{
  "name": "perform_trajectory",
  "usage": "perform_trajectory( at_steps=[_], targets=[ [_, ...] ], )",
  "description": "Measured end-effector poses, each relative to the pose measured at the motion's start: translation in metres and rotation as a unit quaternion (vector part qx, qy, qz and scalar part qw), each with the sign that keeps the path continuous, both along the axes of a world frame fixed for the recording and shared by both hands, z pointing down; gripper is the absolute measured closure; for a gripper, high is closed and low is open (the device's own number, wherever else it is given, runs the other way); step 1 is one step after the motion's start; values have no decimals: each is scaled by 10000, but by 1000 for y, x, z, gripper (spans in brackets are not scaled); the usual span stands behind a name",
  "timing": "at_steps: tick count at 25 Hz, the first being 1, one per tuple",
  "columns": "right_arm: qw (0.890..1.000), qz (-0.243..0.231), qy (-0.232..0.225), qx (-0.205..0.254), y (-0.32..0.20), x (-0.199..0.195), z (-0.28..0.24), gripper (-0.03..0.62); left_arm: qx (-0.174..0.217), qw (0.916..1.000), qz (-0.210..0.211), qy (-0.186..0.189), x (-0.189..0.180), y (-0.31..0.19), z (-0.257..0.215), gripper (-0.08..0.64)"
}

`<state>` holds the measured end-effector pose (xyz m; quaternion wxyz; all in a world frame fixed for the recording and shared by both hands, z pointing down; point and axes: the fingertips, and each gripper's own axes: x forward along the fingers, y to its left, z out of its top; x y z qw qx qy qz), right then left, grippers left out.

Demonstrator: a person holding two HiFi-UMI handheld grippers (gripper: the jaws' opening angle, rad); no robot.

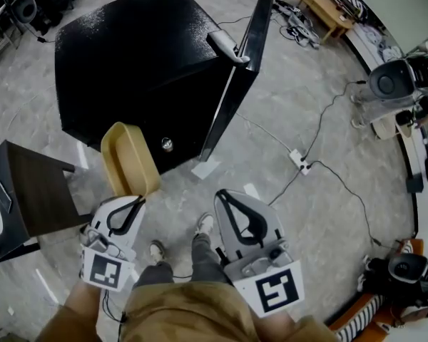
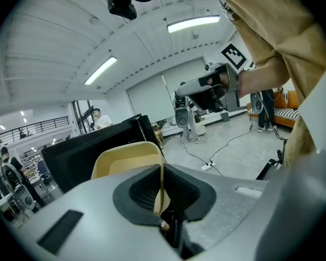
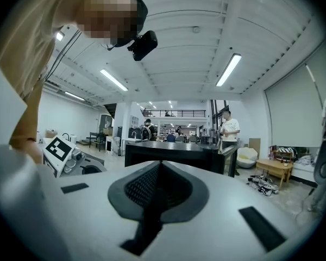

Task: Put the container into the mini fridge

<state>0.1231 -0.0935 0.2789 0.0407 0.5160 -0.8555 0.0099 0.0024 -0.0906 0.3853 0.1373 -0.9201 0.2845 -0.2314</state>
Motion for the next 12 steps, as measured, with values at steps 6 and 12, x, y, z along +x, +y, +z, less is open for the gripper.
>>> perform_trajectory(
  at_steps=[6, 12],
  targets=[
    [9999, -24, 9, -112, -6, 1, 14, 589, -11, 9999, 11, -172, 5, -15, 20, 540],
    [9998, -87, -3, -192, -18, 2, 27, 589, -29, 9995, 74, -321, 12, -32, 44, 540]
  ],
)
